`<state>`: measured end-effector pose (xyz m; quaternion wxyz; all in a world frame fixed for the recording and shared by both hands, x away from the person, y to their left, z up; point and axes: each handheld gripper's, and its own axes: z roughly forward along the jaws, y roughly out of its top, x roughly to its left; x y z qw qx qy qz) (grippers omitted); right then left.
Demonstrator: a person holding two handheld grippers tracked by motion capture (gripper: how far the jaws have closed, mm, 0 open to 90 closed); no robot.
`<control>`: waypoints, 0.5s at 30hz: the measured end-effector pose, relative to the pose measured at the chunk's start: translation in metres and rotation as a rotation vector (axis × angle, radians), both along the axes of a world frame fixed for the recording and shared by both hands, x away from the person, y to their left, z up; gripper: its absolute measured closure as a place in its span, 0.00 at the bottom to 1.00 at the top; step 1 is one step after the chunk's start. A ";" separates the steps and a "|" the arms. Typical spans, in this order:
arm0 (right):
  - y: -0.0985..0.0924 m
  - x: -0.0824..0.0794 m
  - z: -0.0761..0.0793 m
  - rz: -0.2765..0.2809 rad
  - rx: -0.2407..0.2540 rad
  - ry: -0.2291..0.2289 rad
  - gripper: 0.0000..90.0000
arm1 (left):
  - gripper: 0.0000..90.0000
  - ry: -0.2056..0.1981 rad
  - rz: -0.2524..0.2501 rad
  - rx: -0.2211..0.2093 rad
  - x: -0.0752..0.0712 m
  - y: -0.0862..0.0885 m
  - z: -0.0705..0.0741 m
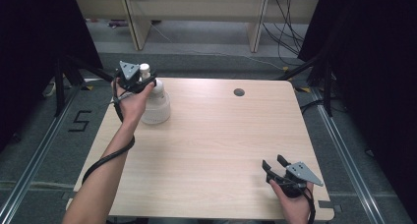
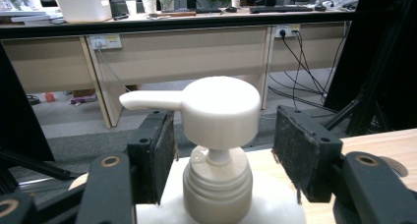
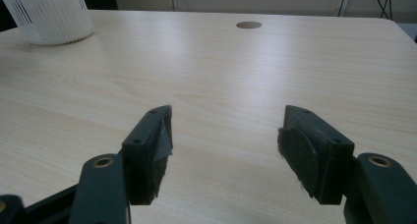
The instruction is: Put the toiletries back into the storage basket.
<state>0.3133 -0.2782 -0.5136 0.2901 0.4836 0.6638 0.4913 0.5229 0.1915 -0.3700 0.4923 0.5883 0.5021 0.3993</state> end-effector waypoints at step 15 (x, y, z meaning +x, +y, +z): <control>-0.001 0.000 0.000 -0.020 -0.020 -0.027 0.41 | 0.38 -0.003 -0.026 0.012 -0.016 0.002 0.001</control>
